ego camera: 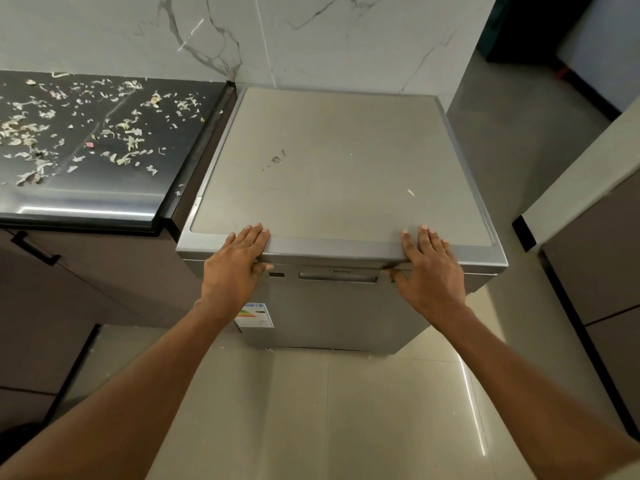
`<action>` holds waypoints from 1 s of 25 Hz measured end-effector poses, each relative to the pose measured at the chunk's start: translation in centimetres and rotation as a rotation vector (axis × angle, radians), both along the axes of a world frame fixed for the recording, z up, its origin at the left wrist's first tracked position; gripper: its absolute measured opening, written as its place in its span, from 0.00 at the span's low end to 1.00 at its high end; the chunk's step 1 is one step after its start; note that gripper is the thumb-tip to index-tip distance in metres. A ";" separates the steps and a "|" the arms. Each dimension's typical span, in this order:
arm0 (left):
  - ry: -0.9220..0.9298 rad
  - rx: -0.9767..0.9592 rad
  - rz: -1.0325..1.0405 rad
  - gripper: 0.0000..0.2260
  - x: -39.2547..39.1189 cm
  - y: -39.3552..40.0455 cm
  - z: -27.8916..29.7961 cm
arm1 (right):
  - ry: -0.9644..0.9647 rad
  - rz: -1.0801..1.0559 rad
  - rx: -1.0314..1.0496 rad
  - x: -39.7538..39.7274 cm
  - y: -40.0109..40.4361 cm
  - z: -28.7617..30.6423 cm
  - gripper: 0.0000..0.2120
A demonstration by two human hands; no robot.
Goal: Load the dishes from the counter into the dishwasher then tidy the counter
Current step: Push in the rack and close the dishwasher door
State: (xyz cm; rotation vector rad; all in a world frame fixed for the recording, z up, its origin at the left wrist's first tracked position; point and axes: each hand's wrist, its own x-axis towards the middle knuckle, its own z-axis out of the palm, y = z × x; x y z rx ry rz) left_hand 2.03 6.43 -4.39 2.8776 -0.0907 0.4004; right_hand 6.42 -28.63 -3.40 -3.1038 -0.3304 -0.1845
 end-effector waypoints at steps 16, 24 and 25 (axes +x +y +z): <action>0.373 -0.060 -0.156 0.26 4.2 7.7 7.9 | 0.344 0.025 0.180 1.9 19.9 7.9 0.30; 0.166 -0.080 -0.125 0.26 13.0 18.5 18.2 | 0.190 0.076 0.211 9.5 33.1 17.1 0.30; 0.146 -0.079 -0.126 0.25 14.0 19.6 19.3 | 0.163 0.082 0.206 10.7 34.2 18.4 0.30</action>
